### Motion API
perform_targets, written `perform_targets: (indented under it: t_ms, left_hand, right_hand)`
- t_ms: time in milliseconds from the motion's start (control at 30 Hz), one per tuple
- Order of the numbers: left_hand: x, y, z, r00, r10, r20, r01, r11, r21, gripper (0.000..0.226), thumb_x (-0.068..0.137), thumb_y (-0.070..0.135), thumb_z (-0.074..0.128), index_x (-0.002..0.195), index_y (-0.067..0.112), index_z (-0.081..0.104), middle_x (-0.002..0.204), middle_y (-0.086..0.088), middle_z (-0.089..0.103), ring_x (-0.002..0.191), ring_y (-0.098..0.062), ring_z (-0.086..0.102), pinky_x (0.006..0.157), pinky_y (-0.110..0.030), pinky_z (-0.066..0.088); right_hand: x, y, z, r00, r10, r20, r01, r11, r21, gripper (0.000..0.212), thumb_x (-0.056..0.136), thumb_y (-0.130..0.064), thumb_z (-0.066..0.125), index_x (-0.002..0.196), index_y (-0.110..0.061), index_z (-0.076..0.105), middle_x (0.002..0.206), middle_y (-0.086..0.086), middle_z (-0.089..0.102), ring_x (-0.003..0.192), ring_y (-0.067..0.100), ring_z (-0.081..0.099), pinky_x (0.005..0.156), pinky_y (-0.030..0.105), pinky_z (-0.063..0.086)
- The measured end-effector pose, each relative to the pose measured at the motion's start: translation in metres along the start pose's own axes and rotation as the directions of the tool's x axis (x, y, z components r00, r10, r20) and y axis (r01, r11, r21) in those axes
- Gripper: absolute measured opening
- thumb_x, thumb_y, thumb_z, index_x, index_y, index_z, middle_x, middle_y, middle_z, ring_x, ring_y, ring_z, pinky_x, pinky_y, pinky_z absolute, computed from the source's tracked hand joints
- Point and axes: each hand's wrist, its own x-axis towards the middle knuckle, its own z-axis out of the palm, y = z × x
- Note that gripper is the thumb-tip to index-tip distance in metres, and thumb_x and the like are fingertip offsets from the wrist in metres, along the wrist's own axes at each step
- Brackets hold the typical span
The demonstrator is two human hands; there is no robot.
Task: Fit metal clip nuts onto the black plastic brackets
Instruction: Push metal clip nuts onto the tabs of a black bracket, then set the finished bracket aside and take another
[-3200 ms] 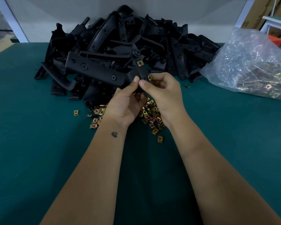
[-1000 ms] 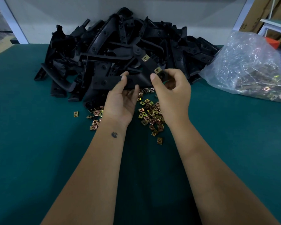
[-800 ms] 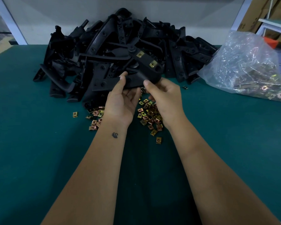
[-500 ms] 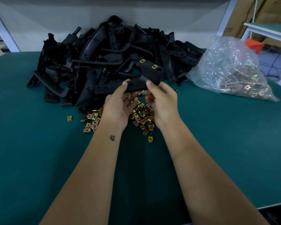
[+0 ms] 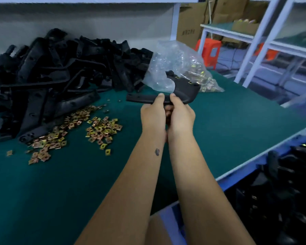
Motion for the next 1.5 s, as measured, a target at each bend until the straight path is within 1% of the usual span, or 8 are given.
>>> perform_targets:
  t_ms: [200, 333, 533, 667, 900, 1167, 1333, 1500]
  left_hand:
    - [-0.052, -0.061, 0.089, 0.933, -0.144, 0.331, 0.101, 0.985, 0.142, 0.019, 0.096, 0.024, 0.063, 0.087, 0.009, 0.07, 0.077, -0.003, 0.075, 0.071, -0.018, 0.072, 0.064, -0.028, 0.057]
    - [-0.095, -0.1, 0.128, 0.733, -0.372, 0.57, 0.266, 0.927, 0.263, 0.021, 0.103, 0.016, 0.049, 0.093, 0.007, 0.065, 0.07, -0.002, 0.074, 0.062, -0.013, 0.071, 0.054, -0.023, 0.055]
    - [-0.135, -0.129, 0.14, 0.422, -0.558, 0.715, -0.04, 0.776, 0.629, 0.016, 0.104, 0.03, 0.047, 0.111, 0.027, 0.061, 0.094, 0.008, 0.072, 0.083, -0.012, 0.066, 0.079, -0.03, 0.052]
    - [-0.13, -0.128, 0.134, 0.411, -0.572, 0.71, -0.062, 0.759, 0.648, 0.017, 0.102, 0.035, 0.05, 0.109, 0.03, 0.064, 0.1, 0.006, 0.076, 0.096, -0.013, 0.07, 0.081, -0.03, 0.053]
    - [-0.112, -0.109, 0.127, 0.628, -0.149, 0.764, 0.021, 0.984, 0.174, 0.031, 0.105, 0.009, 0.04, 0.097, 0.021, 0.068, 0.078, 0.004, 0.072, 0.067, -0.008, 0.062, 0.06, -0.021, 0.049]
    - [-0.045, -0.041, 0.053, 0.899, 0.198, 0.39, -0.174, 0.98, -0.096, 0.031, 0.096, -0.006, 0.04, 0.086, 0.012, 0.064, 0.064, 0.002, 0.065, 0.057, -0.01, 0.058, 0.056, -0.02, 0.048]
    - [-0.006, -0.002, -0.032, 0.882, 0.458, 0.114, -0.467, 0.882, 0.068, 0.036, 0.09, -0.012, 0.041, 0.076, 0.014, 0.062, 0.062, 0.016, 0.066, 0.061, 0.004, 0.058, 0.062, -0.012, 0.044]
    - [0.019, 0.025, -0.105, 0.846, 0.524, -0.096, -0.478, 0.826, 0.298, 0.031, 0.093, 0.001, 0.045, 0.078, 0.022, 0.063, 0.078, 0.013, 0.067, 0.071, 0.003, 0.059, 0.064, -0.015, 0.048]
  right_hand:
    - [0.008, -0.059, -0.105, 0.914, -0.184, -0.361, 0.216, 0.975, 0.051, 0.017, 0.088, -0.011, 0.068, 0.072, -0.01, 0.063, 0.074, 0.01, 0.067, 0.067, 0.024, 0.063, 0.066, 0.036, 0.054]
    - [0.005, -0.096, -0.19, 0.76, -0.25, -0.6, 0.343, 0.938, 0.044, 0.02, 0.084, -0.005, 0.066, 0.065, -0.01, 0.059, 0.065, 0.007, 0.063, 0.063, 0.024, 0.059, 0.059, 0.033, 0.046]
    - [-0.01, -0.117, -0.286, 0.489, -0.173, -0.855, 0.417, 0.907, 0.055, 0.02, 0.085, -0.008, 0.06, 0.067, -0.01, 0.051, 0.052, 0.001, 0.054, 0.04, 0.015, 0.046, 0.043, 0.024, 0.034]
    - [-0.01, -0.128, -0.315, 0.354, -0.049, -0.934, 0.518, 0.842, 0.152, 0.009, 0.093, -0.013, 0.059, 0.1, -0.009, 0.055, 0.079, 0.005, 0.063, 0.05, 0.011, 0.05, 0.05, 0.028, 0.044]
    - [0.011, -0.116, -0.244, 0.536, -0.069, -0.841, 0.51, 0.821, 0.257, 0.024, 0.093, 0.001, 0.04, 0.113, -0.008, 0.05, 0.086, 0.012, 0.05, 0.056, 0.019, 0.04, 0.05, 0.027, 0.037]
    - [0.012, -0.058, -0.05, 0.809, -0.484, -0.334, 0.511, 0.86, -0.009, 0.03, 0.089, 0.003, 0.045, 0.094, -0.026, 0.053, 0.068, 0.0, 0.053, 0.05, 0.008, 0.046, 0.052, 0.026, 0.041]
    - [0.0, 0.013, 0.036, 0.896, -0.44, -0.05, 0.431, 0.893, -0.133, 0.03, 0.091, 0.004, 0.043, 0.1, -0.022, 0.054, 0.071, -0.001, 0.051, 0.065, 0.009, 0.051, 0.065, 0.022, 0.045]
    - [-0.014, 0.076, 0.092, 0.888, -0.355, 0.292, 0.446, 0.819, -0.361, 0.025, 0.09, -0.004, 0.046, 0.103, -0.022, 0.059, 0.073, -0.007, 0.056, 0.074, 0.015, 0.057, 0.074, 0.036, 0.049]
